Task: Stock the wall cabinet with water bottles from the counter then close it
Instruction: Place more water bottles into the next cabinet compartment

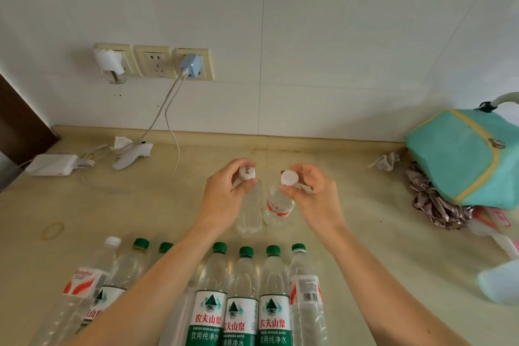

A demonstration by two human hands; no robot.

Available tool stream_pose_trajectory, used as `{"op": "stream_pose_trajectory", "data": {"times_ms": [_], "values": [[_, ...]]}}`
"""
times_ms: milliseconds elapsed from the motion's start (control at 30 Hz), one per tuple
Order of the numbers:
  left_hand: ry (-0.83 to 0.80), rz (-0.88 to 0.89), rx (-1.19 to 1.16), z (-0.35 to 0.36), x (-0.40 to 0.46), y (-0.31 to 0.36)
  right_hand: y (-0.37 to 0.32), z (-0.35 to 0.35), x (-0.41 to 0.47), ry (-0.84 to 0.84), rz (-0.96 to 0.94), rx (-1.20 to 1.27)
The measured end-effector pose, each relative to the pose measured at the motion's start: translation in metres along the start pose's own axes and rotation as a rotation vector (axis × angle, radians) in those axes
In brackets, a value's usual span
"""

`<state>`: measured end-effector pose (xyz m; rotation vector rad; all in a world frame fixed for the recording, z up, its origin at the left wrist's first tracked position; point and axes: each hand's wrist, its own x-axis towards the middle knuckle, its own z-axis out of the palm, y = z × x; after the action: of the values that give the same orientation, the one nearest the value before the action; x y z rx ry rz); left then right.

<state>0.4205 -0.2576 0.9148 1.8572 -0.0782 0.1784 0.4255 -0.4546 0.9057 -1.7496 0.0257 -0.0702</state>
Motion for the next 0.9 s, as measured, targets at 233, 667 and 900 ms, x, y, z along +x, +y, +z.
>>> {"op": "stream_pose_trajectory", "data": {"times_ms": [233,667,900], "values": [[0.003,-0.064,0.066,-0.005,-0.001,-0.016,0.013,0.005,0.008,0.023,0.007,-0.045],[-0.171,-0.190,0.144,-0.004,-0.006,-0.051,0.065,0.003,-0.001,-0.113,0.207,-0.223],[-0.159,-0.410,0.202,0.013,-0.012,-0.091,0.100,0.018,-0.003,-0.107,0.307,-0.238]]}}
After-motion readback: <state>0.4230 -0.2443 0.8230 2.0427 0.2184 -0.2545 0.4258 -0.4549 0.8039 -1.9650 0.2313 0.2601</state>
